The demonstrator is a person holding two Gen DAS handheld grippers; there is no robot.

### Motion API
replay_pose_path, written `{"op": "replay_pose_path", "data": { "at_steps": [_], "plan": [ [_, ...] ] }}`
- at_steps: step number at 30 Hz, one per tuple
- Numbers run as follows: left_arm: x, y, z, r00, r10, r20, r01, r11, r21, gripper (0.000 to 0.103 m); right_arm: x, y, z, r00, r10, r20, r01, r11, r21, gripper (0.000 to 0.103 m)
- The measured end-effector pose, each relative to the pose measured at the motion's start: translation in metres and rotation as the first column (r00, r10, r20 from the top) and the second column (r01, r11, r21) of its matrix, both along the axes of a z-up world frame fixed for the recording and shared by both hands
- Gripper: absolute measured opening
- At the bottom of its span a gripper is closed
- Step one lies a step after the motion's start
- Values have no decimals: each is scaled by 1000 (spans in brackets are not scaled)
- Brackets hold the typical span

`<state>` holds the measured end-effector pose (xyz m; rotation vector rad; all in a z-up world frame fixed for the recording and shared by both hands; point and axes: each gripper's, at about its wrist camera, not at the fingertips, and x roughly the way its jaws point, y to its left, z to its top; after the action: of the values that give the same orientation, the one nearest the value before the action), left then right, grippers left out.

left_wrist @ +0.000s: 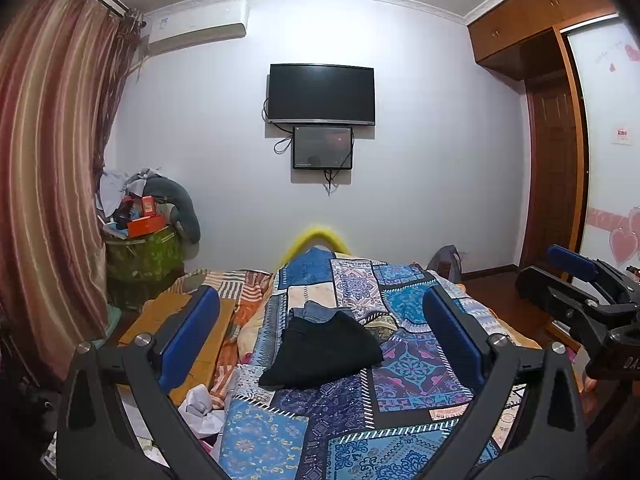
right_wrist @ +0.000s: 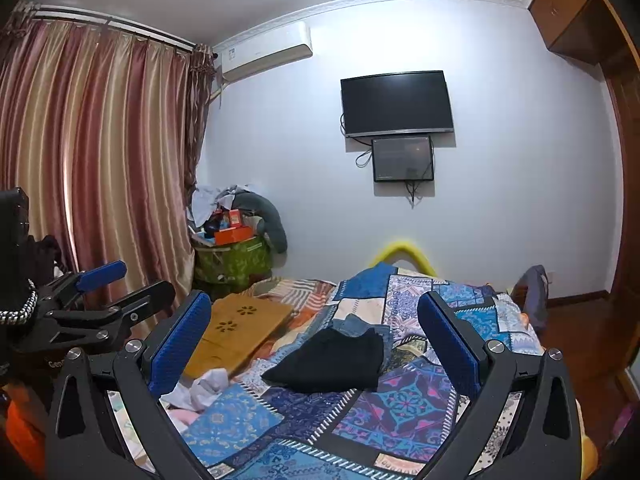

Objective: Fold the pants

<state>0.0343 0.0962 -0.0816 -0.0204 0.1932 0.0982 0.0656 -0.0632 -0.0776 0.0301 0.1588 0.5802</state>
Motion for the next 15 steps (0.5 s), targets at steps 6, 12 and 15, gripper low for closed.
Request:
{"op": "replay_pose_path", "data": {
  "at_steps": [6, 12, 15],
  "plan": [
    [0, -1, 2, 1000, -11, 2, 11, 1000, 0, 103, 0, 0, 0, 1000, 0, 0, 0, 1000, 0, 103],
    [1, -2, 1, 1000, -24, -10, 24, 1000, -1, 103, 0, 0, 0, 1000, -6, 0, 6, 1000, 0, 103],
    [2, -1, 1, 999, -33, -22, 33, 999, -13, 103, 0, 1, -1, 1000, -8, 0, 8, 1000, 0, 103]
  ]
}}
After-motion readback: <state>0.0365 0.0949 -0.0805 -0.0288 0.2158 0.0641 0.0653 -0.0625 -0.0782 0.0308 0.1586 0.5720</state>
